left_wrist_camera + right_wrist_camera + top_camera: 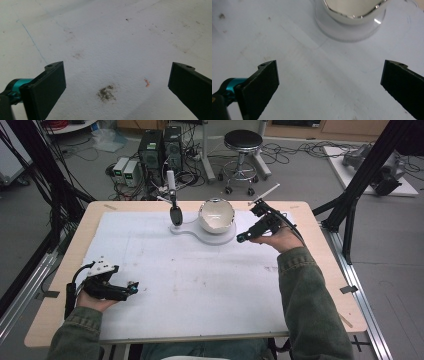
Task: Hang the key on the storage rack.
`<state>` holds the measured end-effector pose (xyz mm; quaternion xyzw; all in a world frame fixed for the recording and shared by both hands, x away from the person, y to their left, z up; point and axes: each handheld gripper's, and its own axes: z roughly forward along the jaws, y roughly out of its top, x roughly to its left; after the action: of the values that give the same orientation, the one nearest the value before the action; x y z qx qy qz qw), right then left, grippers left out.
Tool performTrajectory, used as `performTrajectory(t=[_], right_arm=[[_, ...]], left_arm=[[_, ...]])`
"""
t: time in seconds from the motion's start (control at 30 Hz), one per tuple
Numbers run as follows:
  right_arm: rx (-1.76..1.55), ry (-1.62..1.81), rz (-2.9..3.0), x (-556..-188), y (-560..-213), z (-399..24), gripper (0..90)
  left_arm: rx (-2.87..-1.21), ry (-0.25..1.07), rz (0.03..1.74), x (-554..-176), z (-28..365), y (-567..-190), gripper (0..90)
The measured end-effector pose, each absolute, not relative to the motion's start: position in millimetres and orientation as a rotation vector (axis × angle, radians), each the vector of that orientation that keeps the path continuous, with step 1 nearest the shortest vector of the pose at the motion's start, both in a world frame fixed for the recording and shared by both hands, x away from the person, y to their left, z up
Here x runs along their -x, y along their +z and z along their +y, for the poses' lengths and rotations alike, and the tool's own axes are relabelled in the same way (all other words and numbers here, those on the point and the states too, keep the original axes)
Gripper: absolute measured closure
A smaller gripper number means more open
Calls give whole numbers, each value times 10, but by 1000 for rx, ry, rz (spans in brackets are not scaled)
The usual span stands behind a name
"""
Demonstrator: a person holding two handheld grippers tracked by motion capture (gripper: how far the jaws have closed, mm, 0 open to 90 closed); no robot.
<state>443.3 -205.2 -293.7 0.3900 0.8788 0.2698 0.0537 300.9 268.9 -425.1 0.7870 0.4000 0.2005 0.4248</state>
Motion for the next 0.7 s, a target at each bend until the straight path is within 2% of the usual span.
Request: performTrajectory(t=[0.7], right_arm=[[-1270,884,2560,-3980,-3316,-2716,7]], left_arm=[[-1976,502,1003,-3009,2690,-4252,18]])
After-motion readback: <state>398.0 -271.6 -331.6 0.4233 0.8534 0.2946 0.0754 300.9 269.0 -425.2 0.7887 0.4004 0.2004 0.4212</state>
